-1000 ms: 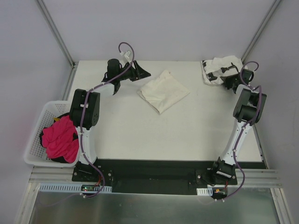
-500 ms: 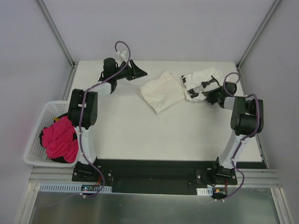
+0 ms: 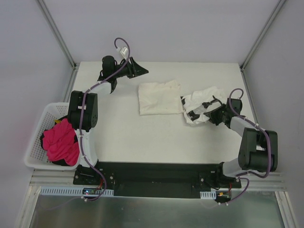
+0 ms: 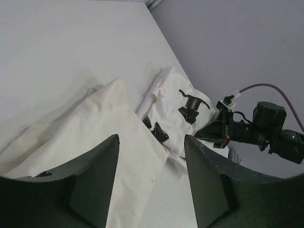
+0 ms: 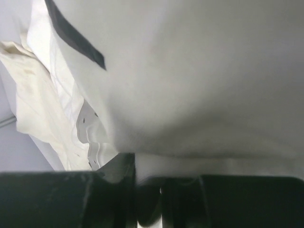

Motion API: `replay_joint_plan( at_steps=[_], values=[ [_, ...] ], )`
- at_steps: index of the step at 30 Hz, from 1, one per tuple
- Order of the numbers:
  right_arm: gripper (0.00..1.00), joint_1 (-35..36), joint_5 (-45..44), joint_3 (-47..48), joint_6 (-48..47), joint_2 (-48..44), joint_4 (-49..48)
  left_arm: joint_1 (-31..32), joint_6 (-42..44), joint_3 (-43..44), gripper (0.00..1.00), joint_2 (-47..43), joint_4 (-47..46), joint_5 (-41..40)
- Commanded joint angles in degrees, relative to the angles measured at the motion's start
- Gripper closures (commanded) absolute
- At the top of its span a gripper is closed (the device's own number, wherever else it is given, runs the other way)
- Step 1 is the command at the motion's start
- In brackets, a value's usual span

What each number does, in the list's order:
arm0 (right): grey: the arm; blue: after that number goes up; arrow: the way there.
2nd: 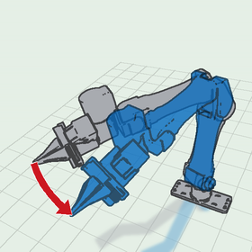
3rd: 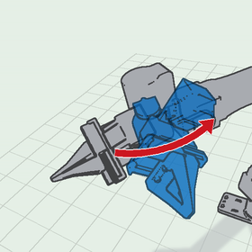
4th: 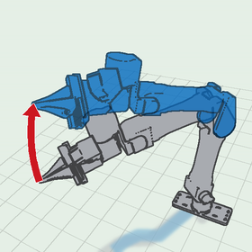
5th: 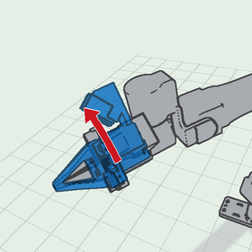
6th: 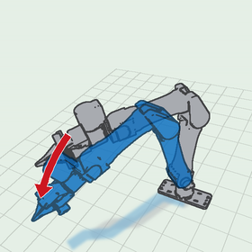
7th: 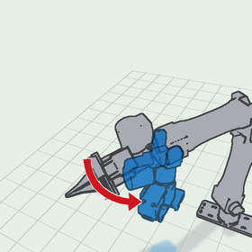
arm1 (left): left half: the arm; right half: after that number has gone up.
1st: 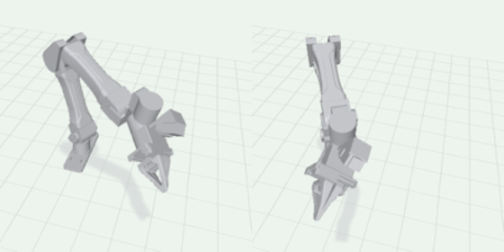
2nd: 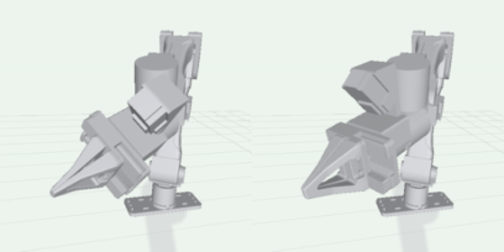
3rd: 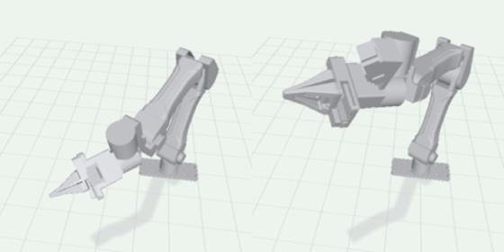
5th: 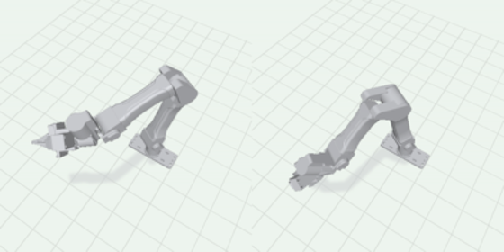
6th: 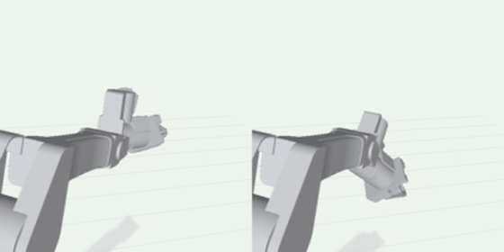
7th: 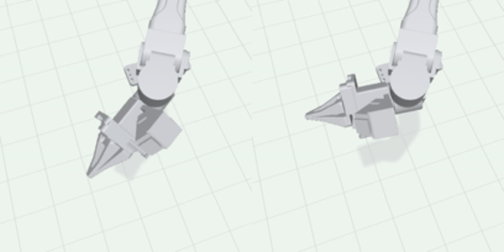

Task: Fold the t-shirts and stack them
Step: Smooth out wrinkles on the folded tshirt

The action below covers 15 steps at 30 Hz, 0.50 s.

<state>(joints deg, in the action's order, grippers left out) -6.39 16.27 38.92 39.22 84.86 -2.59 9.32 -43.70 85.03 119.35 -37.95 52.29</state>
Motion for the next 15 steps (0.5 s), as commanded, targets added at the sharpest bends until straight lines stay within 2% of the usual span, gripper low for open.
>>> replay_joint_plan(
  at_steps=[1,10,13,15],
  values=[
    [0.99,2.1,0.8,-1.6,-2.5,-4.7,4.5,0.2,-0.8,1.5,0.44,-3.7,-4.5,2.2],
    [0.94,2.4,1.7,0.8,-2.3,-2.8,4.1,0.5,-0.8,1.1,0.44,-3.2,-4.6,2.3],
    [0.75,2.7,2.0,2.4,-3.2,-2.2,6.8,0.6,-0.5,1.3,0.44,-2.9,-4.0,2.3],
    [0.71,2.7,3.1,3.1,-3.6,-2.3,8.7,0.6,0.2,1.5,0.44,-2.9,-3.3,2.3]
  ],
)
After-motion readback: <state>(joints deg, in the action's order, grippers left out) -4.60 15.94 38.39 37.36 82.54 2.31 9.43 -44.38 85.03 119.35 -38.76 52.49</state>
